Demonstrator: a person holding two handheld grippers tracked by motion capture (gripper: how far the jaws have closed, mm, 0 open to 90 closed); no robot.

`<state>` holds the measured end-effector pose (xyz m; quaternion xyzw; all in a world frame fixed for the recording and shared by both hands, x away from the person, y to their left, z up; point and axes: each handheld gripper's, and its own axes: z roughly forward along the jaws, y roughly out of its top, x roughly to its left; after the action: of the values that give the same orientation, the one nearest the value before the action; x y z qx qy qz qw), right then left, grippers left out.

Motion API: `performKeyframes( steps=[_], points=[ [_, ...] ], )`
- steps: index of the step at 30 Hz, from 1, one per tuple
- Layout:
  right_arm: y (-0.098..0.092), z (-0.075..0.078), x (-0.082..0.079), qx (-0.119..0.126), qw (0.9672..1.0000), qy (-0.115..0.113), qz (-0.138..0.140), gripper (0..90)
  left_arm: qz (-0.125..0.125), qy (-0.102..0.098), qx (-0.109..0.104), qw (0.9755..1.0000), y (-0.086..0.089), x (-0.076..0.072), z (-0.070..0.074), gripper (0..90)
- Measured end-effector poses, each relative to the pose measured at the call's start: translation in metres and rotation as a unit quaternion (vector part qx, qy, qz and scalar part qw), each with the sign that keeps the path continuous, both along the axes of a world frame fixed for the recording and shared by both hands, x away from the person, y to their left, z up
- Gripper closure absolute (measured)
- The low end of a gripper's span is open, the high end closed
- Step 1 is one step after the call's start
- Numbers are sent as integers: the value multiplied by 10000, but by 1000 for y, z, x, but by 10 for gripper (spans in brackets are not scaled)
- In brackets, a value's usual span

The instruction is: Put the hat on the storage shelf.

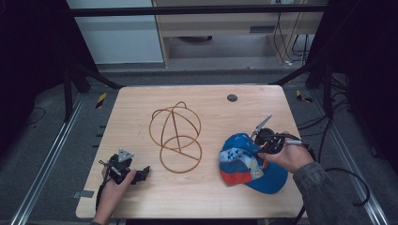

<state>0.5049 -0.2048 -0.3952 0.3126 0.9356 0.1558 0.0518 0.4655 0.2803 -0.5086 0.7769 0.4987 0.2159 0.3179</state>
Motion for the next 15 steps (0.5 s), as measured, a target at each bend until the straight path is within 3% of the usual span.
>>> performKeyframes(
  steps=[8, 15],
  points=[
    [0, 28, -2, 94, 9998, -96, 114, 900, -15, -5, 7, 10000, 0, 0, 0, 0],
    [1, 72, -3, 55, 9994, -273, 223, 900, -16, -15, -9, 10000, -1, 0, 0, 0]
  ],
)
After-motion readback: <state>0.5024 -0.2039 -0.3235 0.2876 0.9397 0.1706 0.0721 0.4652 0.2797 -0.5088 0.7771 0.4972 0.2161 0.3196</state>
